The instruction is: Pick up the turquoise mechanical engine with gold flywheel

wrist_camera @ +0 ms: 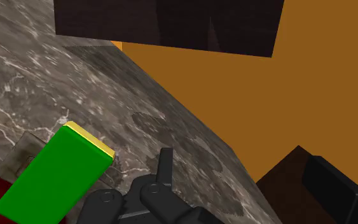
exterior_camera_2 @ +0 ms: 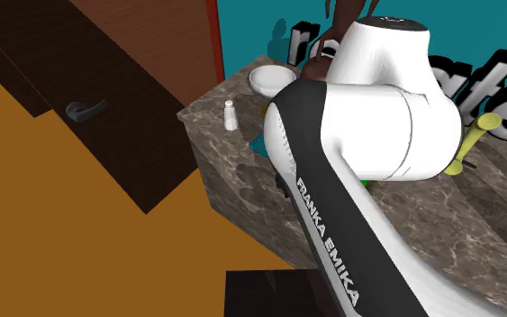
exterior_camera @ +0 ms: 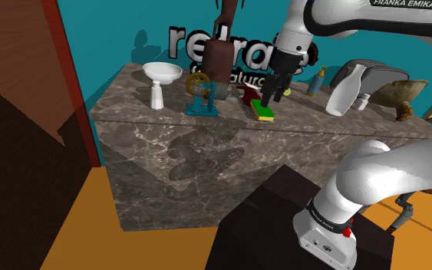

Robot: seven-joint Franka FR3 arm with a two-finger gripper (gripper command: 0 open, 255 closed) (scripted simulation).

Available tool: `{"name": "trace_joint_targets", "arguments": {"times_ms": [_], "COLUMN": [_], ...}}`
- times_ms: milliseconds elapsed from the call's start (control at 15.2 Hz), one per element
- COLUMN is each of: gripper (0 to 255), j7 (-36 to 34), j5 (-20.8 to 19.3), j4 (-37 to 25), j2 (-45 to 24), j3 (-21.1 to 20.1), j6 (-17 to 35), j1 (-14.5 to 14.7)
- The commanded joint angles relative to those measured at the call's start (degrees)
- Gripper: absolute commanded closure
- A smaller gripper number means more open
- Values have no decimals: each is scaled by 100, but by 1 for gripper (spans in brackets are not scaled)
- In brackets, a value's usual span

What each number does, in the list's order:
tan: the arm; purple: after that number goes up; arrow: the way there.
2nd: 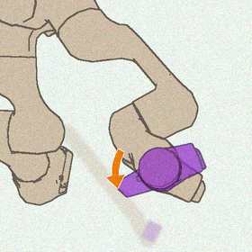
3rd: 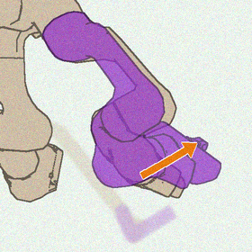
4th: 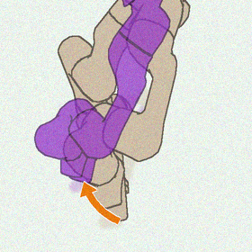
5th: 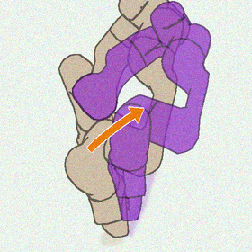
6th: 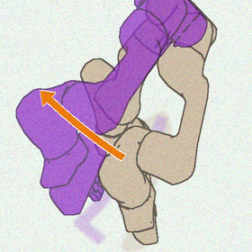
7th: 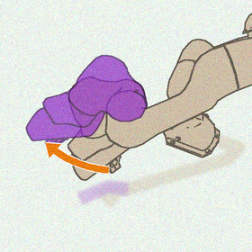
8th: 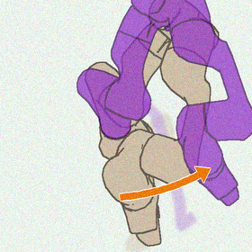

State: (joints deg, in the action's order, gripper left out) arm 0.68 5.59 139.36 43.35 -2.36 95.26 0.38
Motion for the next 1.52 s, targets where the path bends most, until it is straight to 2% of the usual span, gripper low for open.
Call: {"name": "trace_joint_targets", "arguments": {"times_ms": [0,594,1254,1452], "gripper": [0,0,0,0], "j7": [0,1032,1987,1992], "j5": [0,-263,-414,-413], "j4": [0,-1468,-3741,-3509], "j2": [0,-2063,-4255,-4254], "j3": [0,171,140,139], "j6": [0,709,782,1013], "j1": [0,163,329,329]}}
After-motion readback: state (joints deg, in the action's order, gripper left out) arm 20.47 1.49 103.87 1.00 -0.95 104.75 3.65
